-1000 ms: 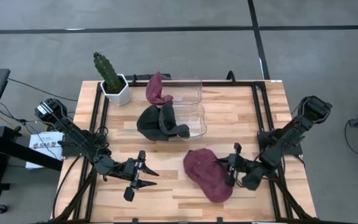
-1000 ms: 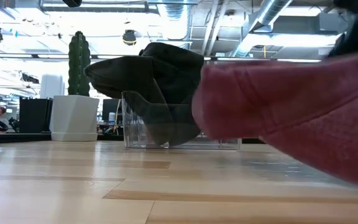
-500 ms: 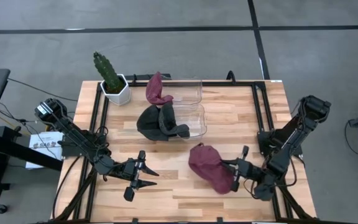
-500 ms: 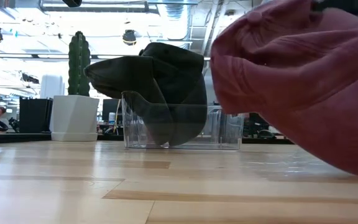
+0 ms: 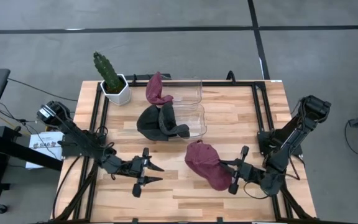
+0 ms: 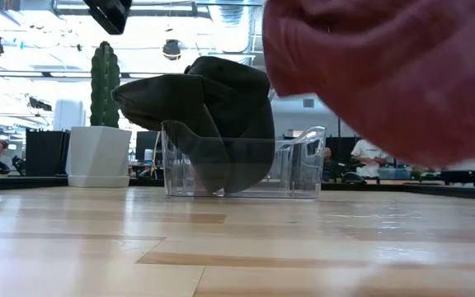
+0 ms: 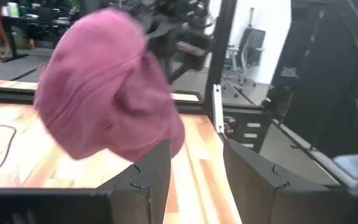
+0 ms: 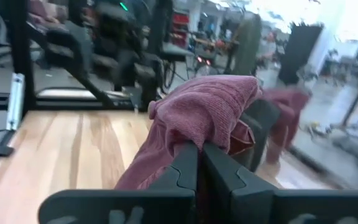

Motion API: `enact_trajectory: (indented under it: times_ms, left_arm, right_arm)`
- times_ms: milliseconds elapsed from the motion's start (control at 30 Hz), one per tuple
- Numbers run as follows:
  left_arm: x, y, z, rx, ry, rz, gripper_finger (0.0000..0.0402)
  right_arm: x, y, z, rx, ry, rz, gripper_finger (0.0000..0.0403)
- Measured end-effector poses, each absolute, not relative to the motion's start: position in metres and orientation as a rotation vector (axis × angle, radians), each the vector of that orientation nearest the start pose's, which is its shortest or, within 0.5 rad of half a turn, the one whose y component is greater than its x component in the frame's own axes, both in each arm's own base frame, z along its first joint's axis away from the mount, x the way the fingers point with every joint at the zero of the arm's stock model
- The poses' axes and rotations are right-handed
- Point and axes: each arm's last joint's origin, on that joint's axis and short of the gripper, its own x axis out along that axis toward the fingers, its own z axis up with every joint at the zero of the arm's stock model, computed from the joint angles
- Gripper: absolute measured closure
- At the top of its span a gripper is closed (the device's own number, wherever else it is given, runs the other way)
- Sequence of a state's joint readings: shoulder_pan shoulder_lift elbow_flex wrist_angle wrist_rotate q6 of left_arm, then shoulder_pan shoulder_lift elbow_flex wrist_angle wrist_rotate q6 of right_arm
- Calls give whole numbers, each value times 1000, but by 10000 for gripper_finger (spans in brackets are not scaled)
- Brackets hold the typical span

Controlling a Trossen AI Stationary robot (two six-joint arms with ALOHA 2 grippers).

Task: Pick & Place hat
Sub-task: Put the red cap into the top transparent bin

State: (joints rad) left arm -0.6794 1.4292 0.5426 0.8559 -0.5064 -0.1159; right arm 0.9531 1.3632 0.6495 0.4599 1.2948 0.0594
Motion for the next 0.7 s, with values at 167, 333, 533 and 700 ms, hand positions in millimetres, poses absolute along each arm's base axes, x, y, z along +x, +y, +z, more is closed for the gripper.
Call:
enact_trajectory:
  times_ms: [167,333,533,700]
  left_arm:
    - [238,-158,202,-150,16,-211,257]
    - [247,-154,198,-182,-27,-278,257]
    - [253,-153,191,-192,-48,-272,257]
    - [259,-153,188,-196,-64,-264,257]
  right_arm:
    - [177,203,254,-247,-4,-249,403]
    - [177,203,279,-330,-210,-89,403]
    - [188,193,289,-399,-375,5,403]
    - [204,180,291,-403,-442,65,403]
